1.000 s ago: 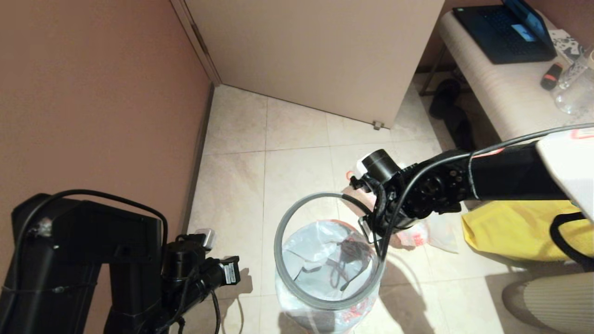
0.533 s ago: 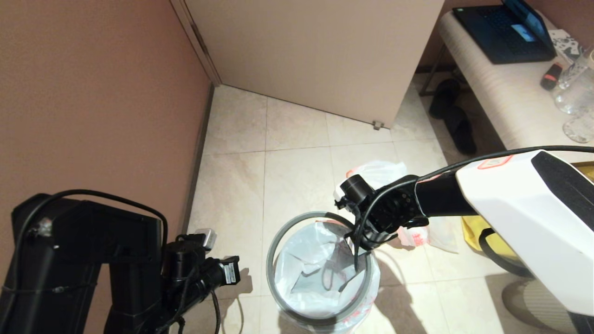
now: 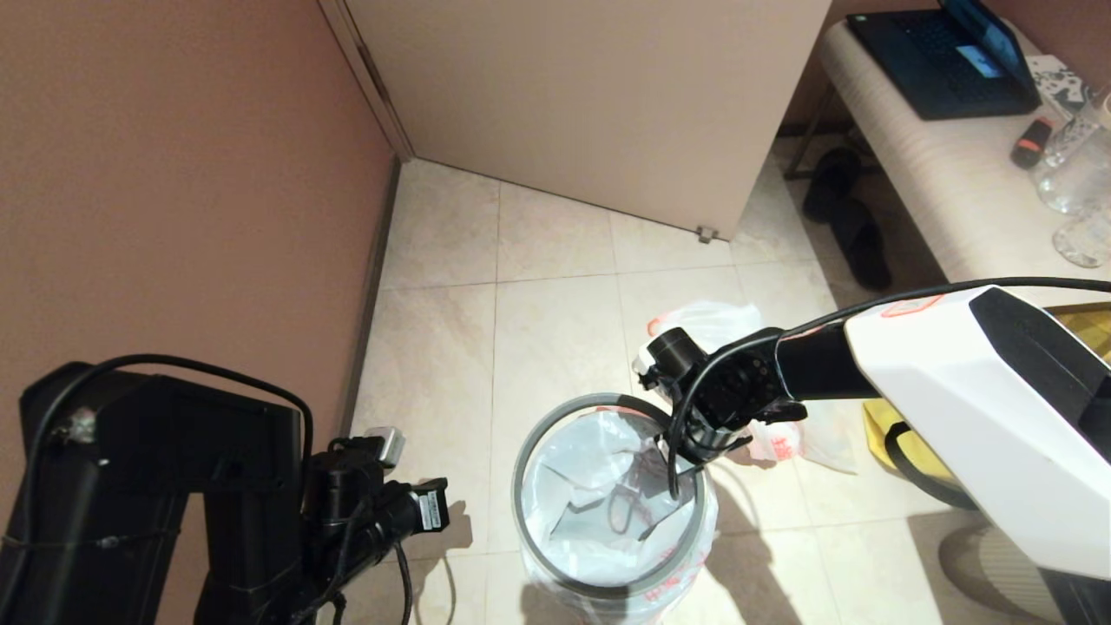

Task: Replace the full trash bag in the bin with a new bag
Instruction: Place the trash can ring on the trash can

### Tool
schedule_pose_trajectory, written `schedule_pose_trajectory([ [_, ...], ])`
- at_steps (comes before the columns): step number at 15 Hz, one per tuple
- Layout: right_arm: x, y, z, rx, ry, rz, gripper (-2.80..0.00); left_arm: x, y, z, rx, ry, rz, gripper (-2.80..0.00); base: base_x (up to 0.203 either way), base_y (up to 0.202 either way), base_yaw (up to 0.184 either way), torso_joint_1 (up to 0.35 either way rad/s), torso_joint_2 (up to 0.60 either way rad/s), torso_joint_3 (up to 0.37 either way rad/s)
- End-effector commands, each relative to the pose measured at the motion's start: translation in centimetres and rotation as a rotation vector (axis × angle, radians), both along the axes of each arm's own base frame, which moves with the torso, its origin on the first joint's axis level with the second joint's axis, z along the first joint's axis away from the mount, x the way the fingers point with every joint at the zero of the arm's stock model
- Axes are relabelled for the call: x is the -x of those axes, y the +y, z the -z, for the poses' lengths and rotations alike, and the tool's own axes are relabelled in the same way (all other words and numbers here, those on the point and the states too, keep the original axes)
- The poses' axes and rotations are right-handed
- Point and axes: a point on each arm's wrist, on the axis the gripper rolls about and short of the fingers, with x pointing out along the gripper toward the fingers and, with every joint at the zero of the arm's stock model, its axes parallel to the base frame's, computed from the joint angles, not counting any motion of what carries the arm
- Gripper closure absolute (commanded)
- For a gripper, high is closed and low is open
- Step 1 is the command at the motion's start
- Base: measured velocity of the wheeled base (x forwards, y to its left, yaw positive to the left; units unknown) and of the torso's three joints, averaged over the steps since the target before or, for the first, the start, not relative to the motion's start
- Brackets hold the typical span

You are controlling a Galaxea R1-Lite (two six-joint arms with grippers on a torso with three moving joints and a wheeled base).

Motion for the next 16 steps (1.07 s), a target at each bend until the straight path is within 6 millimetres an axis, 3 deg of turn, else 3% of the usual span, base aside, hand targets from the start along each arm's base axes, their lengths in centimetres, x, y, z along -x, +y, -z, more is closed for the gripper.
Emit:
schedule_pose_trajectory([
  [1, 0.9, -0.6, -2.0, 0.001, -0.004, 0.004, 0.0, -0.2, -0.1, -0.4, 0.011, -0.044, -0.001, 0.0, 0.0, 0.0, 0.0, 0.0, 0.0, 0.0],
  [5, 1.6, -0.6, -2.1, -0.006, 0.001, 0.048, 0.0, -0.2, -0.1, -0.4, 0.01, -0.043, 0.0, 0.0, 0.0, 0.0, 0.0, 0.0, 0.0, 0.0],
  [11, 1.6, 0.2, 0.2, 0.021, 0.04, 0.034, 0.0, -0.2, 0.0, -0.3, 0.009, -0.041, 0.0, 0.0, 0.0, 0.0, 0.0, 0.0, 0.0, 0.0],
  [16, 0.3, 1.2, 2.8, 0.035, 0.056, 0.029, 0.0, -0.2, 0.0, -0.3, 0.009, -0.04, 0.0, 0.0, 0.0, 0.0, 0.0, 0.0, 0.0, 0.0],
])
